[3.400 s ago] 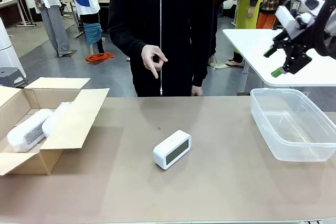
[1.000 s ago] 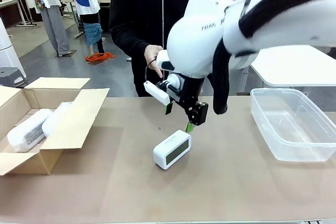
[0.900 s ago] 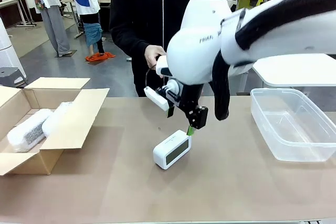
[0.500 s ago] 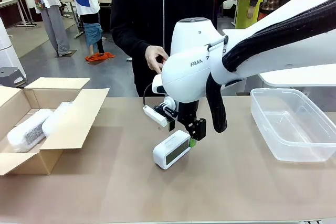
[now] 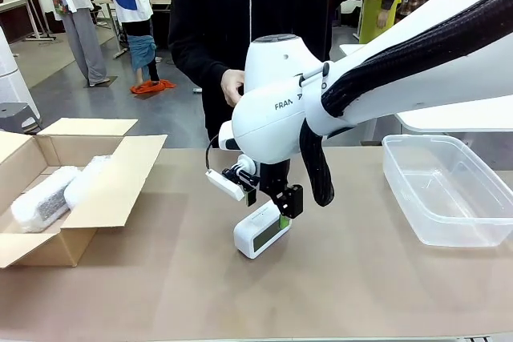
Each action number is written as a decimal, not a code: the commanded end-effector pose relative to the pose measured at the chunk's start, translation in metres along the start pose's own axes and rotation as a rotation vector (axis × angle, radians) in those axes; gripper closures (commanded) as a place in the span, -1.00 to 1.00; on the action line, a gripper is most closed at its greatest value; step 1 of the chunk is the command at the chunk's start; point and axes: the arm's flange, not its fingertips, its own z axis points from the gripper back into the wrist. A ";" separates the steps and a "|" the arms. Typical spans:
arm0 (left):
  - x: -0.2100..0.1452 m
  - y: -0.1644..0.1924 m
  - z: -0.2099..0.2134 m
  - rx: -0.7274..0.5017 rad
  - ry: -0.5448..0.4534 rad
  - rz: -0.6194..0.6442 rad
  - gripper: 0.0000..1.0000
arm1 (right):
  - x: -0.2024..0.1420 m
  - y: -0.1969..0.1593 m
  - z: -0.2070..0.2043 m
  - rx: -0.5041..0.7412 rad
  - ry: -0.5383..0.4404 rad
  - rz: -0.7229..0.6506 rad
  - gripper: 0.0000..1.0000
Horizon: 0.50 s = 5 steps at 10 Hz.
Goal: Separate and place wrapped and unwrapped clocks.
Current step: Pick up the Digital clock indicated by the person.
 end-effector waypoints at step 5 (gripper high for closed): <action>0.000 0.001 0.001 0.003 -0.014 -0.007 -1.00 | 0.000 -0.006 -0.002 0.021 0.024 -0.022 -1.00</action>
